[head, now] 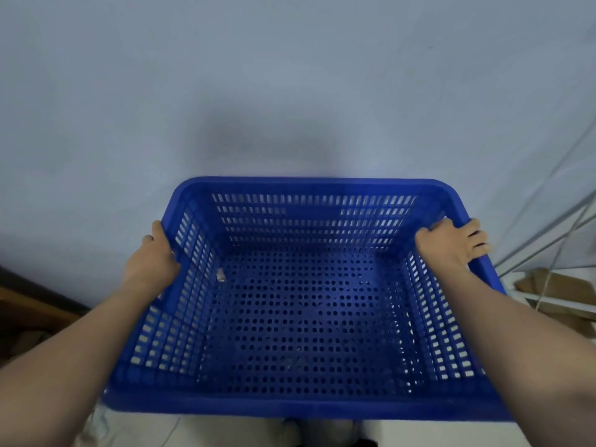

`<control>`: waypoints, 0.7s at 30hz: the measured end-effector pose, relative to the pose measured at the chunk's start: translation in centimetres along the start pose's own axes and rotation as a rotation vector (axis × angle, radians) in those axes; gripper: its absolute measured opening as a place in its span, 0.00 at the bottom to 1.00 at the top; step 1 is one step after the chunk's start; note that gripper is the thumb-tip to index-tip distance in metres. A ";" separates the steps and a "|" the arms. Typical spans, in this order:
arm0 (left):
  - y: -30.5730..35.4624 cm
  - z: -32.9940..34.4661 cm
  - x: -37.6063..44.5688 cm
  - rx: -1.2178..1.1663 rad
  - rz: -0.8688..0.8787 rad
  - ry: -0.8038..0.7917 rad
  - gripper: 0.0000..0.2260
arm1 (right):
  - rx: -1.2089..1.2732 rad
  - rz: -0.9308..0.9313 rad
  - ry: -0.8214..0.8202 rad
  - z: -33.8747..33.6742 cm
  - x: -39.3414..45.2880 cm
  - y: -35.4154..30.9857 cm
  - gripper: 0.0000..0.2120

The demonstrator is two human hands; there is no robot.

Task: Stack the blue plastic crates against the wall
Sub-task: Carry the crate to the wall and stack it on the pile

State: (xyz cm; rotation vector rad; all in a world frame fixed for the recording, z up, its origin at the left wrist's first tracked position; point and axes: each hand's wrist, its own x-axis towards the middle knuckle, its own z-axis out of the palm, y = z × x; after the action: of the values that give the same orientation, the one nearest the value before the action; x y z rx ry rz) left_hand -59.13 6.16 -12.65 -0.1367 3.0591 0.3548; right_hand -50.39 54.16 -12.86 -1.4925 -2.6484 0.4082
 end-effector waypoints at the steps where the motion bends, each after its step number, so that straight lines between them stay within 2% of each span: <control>1: -0.2 0.0 -0.1 -0.016 -0.005 -0.001 0.23 | -0.004 -0.031 -0.004 0.0 0.1 0.2 0.09; 5: -0.8 -0.1 -0.5 -0.118 0.026 0.006 0.22 | -0.088 -0.147 0.003 0.9 -0.2 2.2 0.08; 10: -1.1 -0.3 -0.4 -0.177 0.056 -0.020 0.25 | -0.102 -0.127 -0.005 0.5 -0.1 1.7 0.12; 15: -0.8 -0.3 -0.6 -0.215 0.042 -0.009 0.24 | -0.124 -0.174 0.004 0.6 0.4 1.4 0.13; 21: -0.3 0.1 -0.8 -0.261 -0.013 -0.010 0.25 | -0.087 -0.265 -0.061 -0.6 2.8 0.1 0.08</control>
State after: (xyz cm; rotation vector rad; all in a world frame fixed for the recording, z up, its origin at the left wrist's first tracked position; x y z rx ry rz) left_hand -58.29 5.95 -12.74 -0.1652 2.9863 0.7507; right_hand -51.64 56.71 -12.47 -1.1416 -2.8934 0.3260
